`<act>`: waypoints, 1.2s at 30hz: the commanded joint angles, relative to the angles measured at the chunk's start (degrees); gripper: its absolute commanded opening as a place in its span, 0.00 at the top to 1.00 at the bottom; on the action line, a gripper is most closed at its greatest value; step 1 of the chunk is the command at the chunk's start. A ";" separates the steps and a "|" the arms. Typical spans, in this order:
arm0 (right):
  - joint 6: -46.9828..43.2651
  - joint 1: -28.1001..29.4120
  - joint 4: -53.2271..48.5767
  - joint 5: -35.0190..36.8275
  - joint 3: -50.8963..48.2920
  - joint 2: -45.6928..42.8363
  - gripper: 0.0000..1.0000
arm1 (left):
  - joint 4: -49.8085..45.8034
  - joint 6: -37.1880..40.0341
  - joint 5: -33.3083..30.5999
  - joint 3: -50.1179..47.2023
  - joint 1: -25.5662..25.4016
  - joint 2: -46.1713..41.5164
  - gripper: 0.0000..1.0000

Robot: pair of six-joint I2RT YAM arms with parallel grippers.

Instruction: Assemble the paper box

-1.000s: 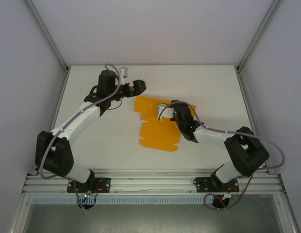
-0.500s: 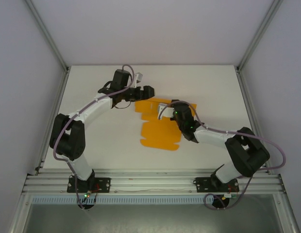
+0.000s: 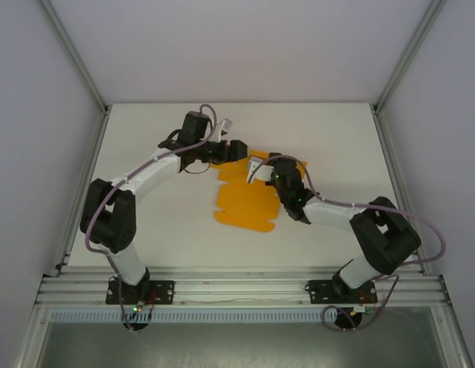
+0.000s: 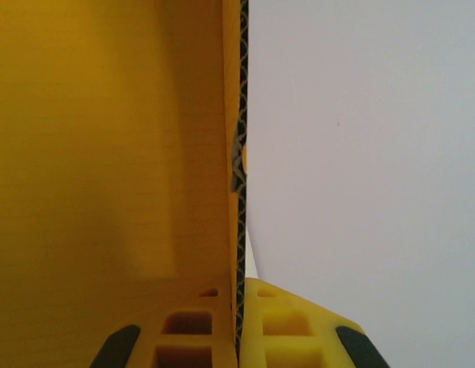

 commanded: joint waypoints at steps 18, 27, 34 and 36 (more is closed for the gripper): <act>-0.15 1.21 9.42 -3.52 -2.33 0.72 1.00 | 12.10 -11.74 5.35 -1.22 -2.09 3.75 0.65; 1.46 1.18 2.49 0.36 -1.58 -2.13 1.00 | 4.91 -3.49 -1.31 -3.75 -1.72 -2.11 0.49; 6.43 -1.84 0.51 -1.39 -3.00 -7.05 1.00 | 4.53 0.53 -8.46 -17.20 8.41 -13.54 0.13; 8.34 -2.49 -1.35 -3.77 -3.02 -8.89 1.00 | 4.59 2.15 -11.47 -20.48 10.33 -16.10 0.04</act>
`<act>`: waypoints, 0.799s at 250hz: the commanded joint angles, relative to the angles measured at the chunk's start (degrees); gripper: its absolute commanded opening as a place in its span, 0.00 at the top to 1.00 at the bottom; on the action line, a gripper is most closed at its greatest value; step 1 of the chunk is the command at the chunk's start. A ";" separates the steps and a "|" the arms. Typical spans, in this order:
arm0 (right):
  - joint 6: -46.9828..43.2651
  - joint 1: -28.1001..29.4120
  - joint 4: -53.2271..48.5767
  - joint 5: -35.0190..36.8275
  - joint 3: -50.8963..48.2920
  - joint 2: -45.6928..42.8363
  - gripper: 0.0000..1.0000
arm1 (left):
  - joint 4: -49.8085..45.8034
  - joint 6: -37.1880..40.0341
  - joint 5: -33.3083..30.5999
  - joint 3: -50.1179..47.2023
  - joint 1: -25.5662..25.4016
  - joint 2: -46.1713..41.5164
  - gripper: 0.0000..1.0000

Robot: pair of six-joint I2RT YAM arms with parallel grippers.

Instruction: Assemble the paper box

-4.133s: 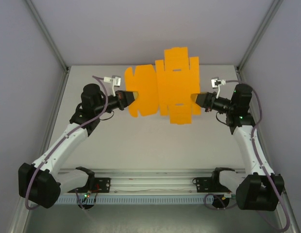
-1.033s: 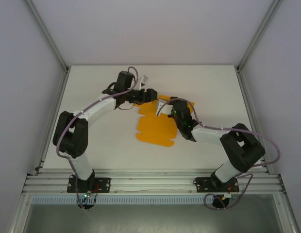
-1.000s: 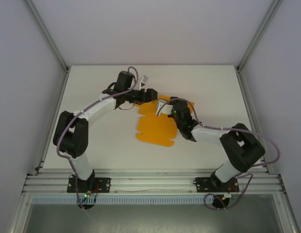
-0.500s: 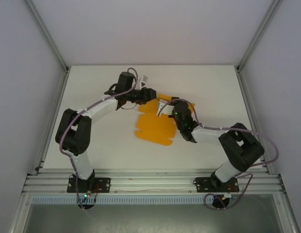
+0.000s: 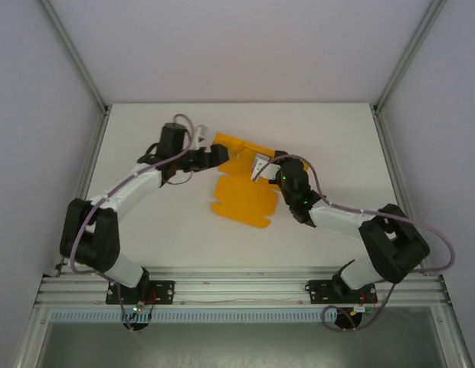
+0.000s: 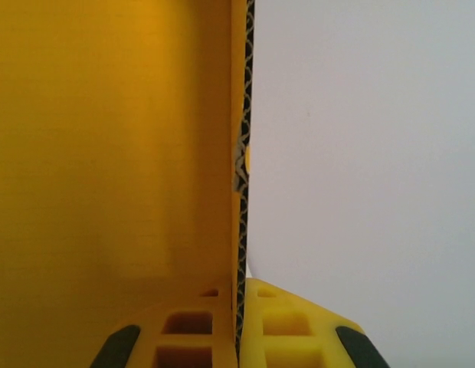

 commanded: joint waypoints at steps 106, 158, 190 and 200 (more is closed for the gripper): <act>12.96 -4.68 -20.48 -16.47 6.32 -6.21 1.00 | 20.16 16.36 7.15 -14.39 3.26 -2.67 0.13; 13.09 -5.01 -21.26 -16.49 6.76 -5.74 1.00 | 19.87 14.07 -4.08 -13.80 3.59 -0.96 0.25; 13.45 -5.34 -21.76 -16.69 6.43 -6.85 1.00 | 19.99 12.79 -5.29 -13.96 5.40 -0.98 0.25; 13.70 -5.50 -22.00 -16.84 6.51 -7.07 1.00 | 20.67 12.09 -5.28 -14.10 5.87 -0.91 0.25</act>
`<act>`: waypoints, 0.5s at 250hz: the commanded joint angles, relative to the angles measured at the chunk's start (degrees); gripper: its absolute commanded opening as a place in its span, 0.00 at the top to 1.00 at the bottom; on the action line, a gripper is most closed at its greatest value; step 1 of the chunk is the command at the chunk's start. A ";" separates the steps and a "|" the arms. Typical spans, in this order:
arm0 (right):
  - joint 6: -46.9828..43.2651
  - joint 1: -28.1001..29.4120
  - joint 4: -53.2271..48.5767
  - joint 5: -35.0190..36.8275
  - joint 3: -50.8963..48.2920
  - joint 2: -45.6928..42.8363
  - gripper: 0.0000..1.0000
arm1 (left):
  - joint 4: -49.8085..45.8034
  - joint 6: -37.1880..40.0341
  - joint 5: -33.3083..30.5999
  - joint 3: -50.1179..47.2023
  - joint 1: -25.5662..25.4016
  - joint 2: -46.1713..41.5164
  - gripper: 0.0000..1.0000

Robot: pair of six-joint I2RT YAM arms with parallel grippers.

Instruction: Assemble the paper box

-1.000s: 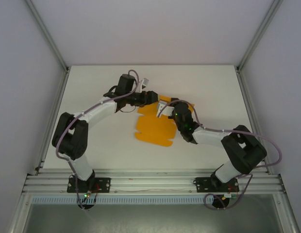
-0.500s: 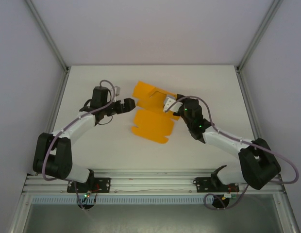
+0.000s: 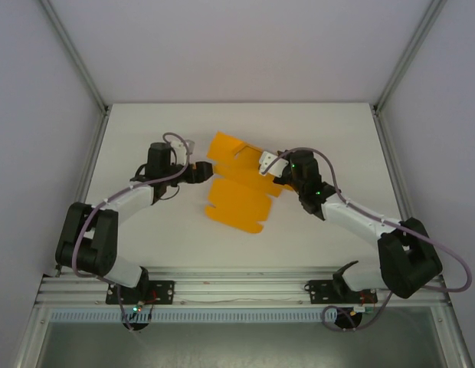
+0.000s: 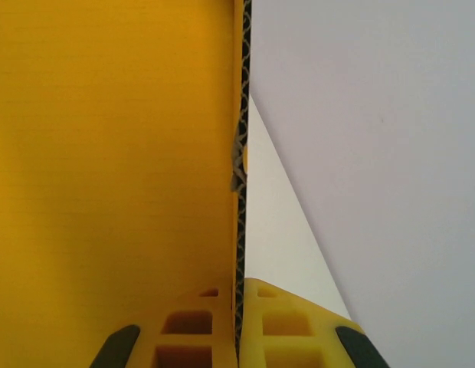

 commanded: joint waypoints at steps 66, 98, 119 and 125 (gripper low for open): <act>3.15 -0.76 0.21 -1.90 1.30 -1.54 1.00 | 2.40 2.10 7.70 4.44 0.78 6.41 0.30; 3.65 -0.75 0.87 -2.15 1.72 -1.21 1.00 | -0.02 7.88 9.33 5.82 -2.67 7.08 0.30; 3.92 -0.77 0.28 -0.84 2.49 -0.55 1.00 | 3.28 7.12 13.73 5.05 -3.12 6.99 0.30; 4.04 -0.80 0.16 -0.63 2.63 -0.47 1.00 | 4.97 6.34 14.85 4.67 -3.17 6.95 0.30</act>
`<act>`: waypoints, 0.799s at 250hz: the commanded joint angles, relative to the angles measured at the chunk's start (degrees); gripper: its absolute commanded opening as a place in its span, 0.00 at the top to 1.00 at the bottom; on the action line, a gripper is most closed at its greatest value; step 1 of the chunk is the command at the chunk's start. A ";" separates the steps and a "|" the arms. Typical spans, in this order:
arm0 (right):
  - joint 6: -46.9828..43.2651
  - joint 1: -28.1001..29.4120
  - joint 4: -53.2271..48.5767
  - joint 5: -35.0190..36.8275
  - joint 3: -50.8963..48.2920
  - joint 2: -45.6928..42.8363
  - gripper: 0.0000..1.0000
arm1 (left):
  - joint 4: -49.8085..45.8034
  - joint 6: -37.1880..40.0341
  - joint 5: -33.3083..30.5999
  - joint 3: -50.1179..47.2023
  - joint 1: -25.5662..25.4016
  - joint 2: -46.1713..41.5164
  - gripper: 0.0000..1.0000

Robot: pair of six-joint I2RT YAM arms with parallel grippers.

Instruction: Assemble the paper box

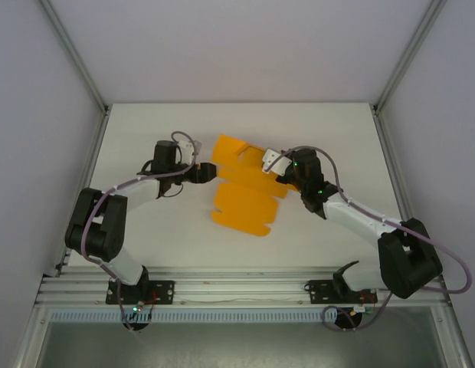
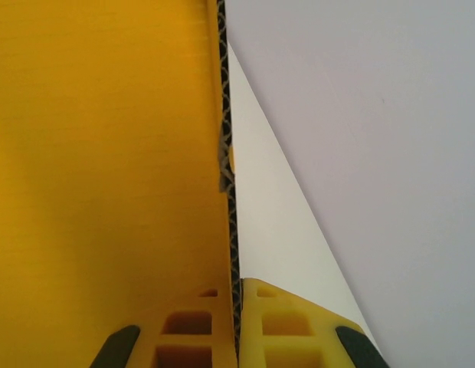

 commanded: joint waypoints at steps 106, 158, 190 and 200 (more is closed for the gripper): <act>5.87 1.54 3.35 -0.62 2.72 0.66 1.00 | 11.47 -1.78 14.42 1.11 -4.44 2.87 0.33; 9.06 1.84 3.87 -2.82 3.51 1.16 1.00 | 21.22 -6.84 18.67 1.76 -6.12 6.77 0.39; 9.80 2.04 4.41 -3.34 3.78 1.60 1.00 | 22.83 -7.20 18.33 1.61 -6.85 7.09 0.53; 10.23 2.05 4.63 -3.82 3.79 1.60 1.00 | 24.75 -8.22 19.11 1.28 -7.05 7.37 0.55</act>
